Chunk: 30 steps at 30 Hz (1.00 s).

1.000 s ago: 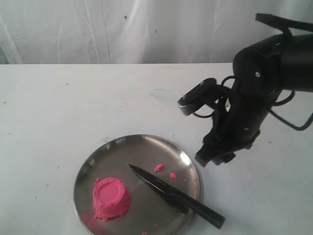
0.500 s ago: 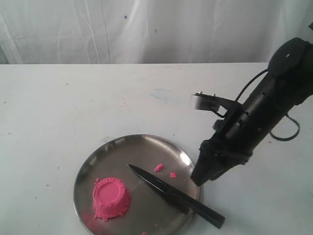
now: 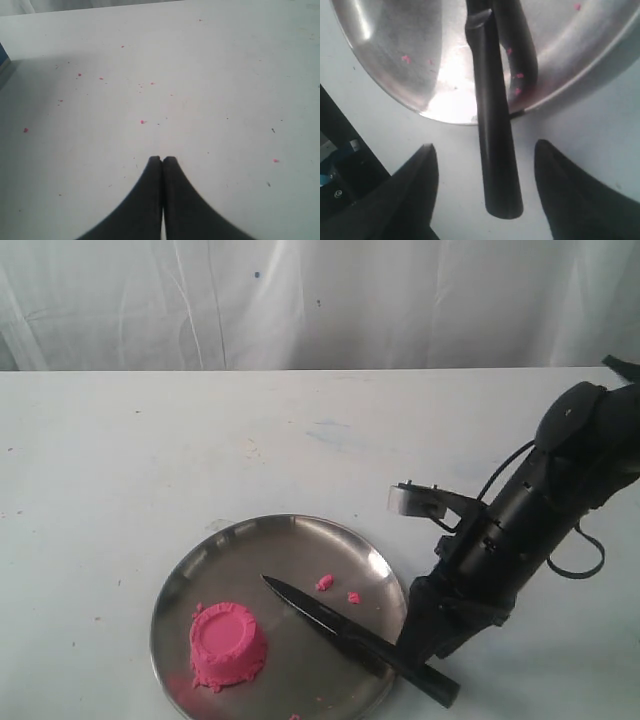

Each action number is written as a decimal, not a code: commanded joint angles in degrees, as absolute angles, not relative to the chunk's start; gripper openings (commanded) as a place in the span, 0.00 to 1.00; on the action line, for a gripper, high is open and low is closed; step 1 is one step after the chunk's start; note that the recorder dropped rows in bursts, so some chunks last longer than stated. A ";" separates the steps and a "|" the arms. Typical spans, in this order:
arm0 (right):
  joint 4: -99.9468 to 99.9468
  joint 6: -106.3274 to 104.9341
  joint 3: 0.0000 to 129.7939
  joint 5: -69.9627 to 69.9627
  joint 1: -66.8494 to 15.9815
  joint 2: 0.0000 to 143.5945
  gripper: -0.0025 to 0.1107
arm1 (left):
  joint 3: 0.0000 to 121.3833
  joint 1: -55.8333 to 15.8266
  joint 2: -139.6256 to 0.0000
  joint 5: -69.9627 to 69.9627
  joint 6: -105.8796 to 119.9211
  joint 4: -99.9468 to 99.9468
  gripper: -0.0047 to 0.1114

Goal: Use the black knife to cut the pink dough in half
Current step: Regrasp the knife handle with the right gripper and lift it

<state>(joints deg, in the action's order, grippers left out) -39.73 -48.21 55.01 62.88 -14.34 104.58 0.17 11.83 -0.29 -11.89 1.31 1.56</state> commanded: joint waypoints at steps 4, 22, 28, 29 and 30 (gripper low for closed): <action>-39.28 -47.71 54.81 64.76 -14.20 109.23 0.50 | 0.00 11.88 0.00 -12.05 1.53 1.65 0.04; -44.68 -51.18 54.56 69.43 -14.20 115.81 0.41 | 0.00 11.88 0.00 -12.05 1.53 1.65 0.04; -43.86 -51.18 54.66 69.14 -14.20 116.65 0.11 | 0.00 11.88 0.00 -12.05 1.53 1.65 0.04; -43.86 -51.18 54.66 69.27 -14.20 116.65 0.05 | 0.00 11.88 0.00 -12.05 1.53 1.65 0.04; -43.86 -51.18 54.66 69.40 -14.20 116.65 0.02 | 0.00 11.88 0.00 -12.05 1.53 1.65 0.04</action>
<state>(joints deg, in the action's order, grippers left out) -44.30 -50.57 54.90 69.07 -14.34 116.67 0.17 11.83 -0.29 -11.89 1.31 1.56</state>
